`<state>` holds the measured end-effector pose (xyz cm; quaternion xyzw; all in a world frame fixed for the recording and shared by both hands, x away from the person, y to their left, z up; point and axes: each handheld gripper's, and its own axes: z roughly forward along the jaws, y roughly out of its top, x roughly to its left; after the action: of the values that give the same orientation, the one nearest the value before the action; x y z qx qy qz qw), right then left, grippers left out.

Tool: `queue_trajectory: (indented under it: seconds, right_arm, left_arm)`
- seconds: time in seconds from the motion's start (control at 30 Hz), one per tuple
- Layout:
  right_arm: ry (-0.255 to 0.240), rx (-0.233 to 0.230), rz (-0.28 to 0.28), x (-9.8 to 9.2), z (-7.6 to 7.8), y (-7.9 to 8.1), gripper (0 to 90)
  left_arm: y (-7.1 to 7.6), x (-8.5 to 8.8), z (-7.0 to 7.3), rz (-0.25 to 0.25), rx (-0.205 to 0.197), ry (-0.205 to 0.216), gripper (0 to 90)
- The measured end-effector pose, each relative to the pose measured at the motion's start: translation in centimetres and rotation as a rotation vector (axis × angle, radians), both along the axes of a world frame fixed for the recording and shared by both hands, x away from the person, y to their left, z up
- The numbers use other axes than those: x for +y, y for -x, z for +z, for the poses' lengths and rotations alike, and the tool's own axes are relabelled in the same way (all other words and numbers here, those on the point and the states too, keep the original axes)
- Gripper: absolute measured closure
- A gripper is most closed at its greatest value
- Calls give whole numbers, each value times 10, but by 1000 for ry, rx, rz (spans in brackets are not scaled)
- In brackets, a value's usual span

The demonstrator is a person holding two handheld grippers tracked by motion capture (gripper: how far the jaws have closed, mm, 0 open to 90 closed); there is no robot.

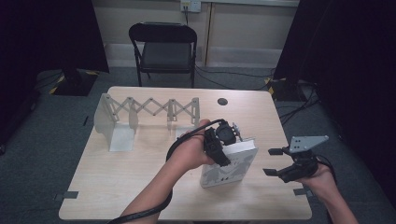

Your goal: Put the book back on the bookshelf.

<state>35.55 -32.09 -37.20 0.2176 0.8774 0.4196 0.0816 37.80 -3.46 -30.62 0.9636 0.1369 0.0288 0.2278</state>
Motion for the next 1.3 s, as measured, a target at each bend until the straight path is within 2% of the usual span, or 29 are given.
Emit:
queue_trajectory:
  seconds: [0.1,0.13,0.2,0.23,0.4,0.5,0.6,0.7,0.73,0.8,0.87,0.97,1.1,1.23,1.27,1.3]
  right_arm:
    - [9,11,-13,1,-9,-1,199]
    - [4,26,-30,2,-18,-2,188]
    - [0,34,-37,1,-21,-2,184]
    - [-4,47,-67,0,-32,-2,178]
    - [-20,71,-116,-3,-54,2,171]
    - [-20,74,-136,-3,-62,4,171]
    - [-18,76,-156,-2,-75,7,171]
    - [-19,75,-172,-2,-80,9,171]
    - [-22,72,-198,-2,-87,12,173]
    - [-26,74,-209,-2,-90,12,173]
    - [-25,65,-254,-1,-100,14,168]
    - [-21,62,-277,-1,-105,15,168]
    - [18,36,-284,4,-111,17,172]
    - [29,26,-276,8,-113,18,171]
    - [62,16,-278,11,-117,19,171]
    - [73,13,-276,12,-119,19,172]
  left_arm:
    - [1,1,0,-1,-4,-1,523]
    - [2,1,0,2,-2,-2,521]
    - [3,0,0,10,0,2,520]
    - [2,0,-1,10,-3,4,515]
    - [1,1,-3,1,-10,18,478]
    - [0,0,-6,-12,-6,36,428]
    - [-2,-2,-11,-6,-10,33,434]
    - [-3,-4,-13,-10,-7,21,430]
    - [-4,-6,-16,-7,-2,16,443]
    - [-4,-7,-17,-5,8,18,452]
    - [-4,-7,-17,-5,11,22,459]
    - [-5,-6,-17,6,15,22,467]
    - [-2,-8,-17,-4,11,15,483]
    - [-1,-8,-17,-4,8,7,497]
    - [-2,-8,-17,-4,9,16,499]
    - [-2,-8,-17,-5,9,16,500]
